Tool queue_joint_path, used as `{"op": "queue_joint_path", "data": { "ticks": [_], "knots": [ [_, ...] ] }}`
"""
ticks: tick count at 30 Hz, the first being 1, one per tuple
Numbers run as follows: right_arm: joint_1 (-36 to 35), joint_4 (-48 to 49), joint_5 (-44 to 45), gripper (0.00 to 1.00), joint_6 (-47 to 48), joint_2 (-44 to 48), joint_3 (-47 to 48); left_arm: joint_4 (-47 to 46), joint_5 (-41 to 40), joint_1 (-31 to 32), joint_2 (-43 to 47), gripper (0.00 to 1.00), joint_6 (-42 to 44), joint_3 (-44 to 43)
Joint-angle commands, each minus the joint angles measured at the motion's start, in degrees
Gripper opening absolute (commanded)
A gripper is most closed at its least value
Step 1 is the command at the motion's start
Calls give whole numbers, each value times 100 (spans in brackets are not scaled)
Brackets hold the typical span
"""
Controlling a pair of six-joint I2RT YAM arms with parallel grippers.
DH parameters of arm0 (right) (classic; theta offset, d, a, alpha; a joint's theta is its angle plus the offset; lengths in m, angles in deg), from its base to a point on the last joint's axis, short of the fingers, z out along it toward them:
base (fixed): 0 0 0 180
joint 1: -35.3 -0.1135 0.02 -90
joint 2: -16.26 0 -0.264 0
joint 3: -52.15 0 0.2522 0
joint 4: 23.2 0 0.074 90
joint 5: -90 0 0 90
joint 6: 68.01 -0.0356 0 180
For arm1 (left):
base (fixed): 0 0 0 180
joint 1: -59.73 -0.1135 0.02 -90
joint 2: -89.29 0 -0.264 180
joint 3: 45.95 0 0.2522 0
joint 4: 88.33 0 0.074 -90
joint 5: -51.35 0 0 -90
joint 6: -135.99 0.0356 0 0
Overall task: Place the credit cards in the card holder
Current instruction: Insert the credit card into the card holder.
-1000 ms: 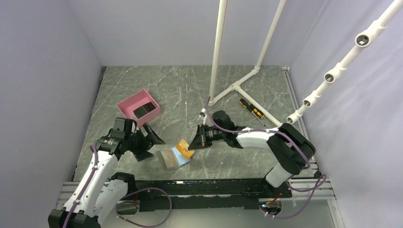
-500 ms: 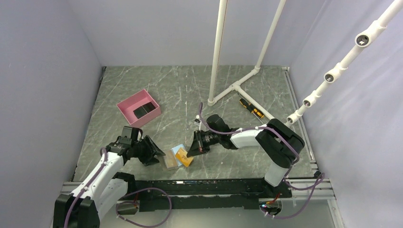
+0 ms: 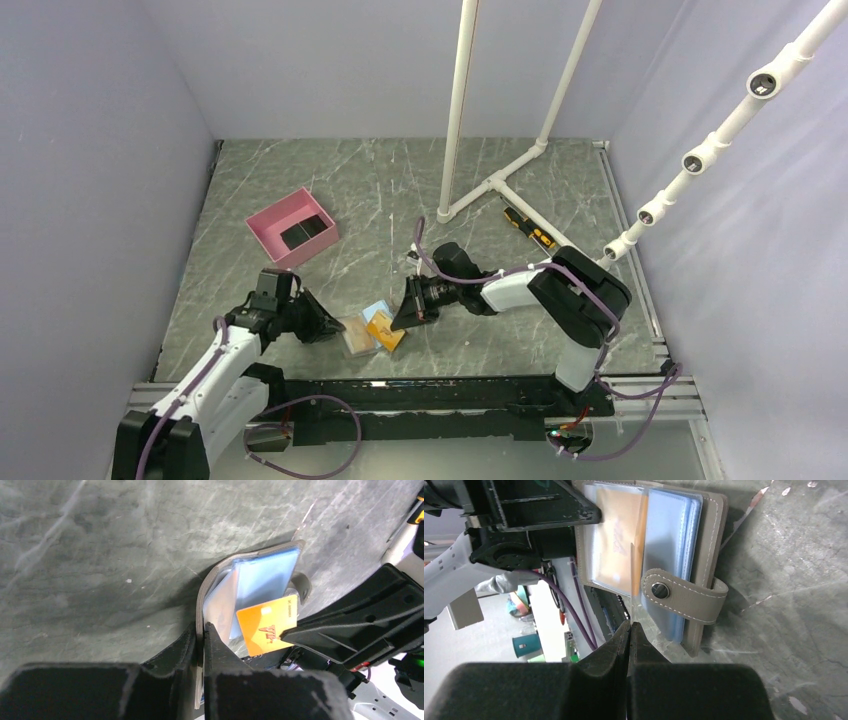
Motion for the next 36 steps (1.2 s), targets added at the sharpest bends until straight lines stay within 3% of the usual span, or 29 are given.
{"op": "queue_joint_path", "data": {
  "ticks": [1,13,24,36],
  "knots": [
    [14,348,23,0,37,-117,8,-246,-171,20,175,9,195,49],
    [22,425,94,0,12,-277,-11,-1146,203,20,423,0,394,476],
    [75,1237,8,0,-179,-602,136,-1909,592,20,171,0,333,685],
    [75,2077,627,0,-263,-767,-35,-2133,609,20,87,0,242,761]
  ]
}}
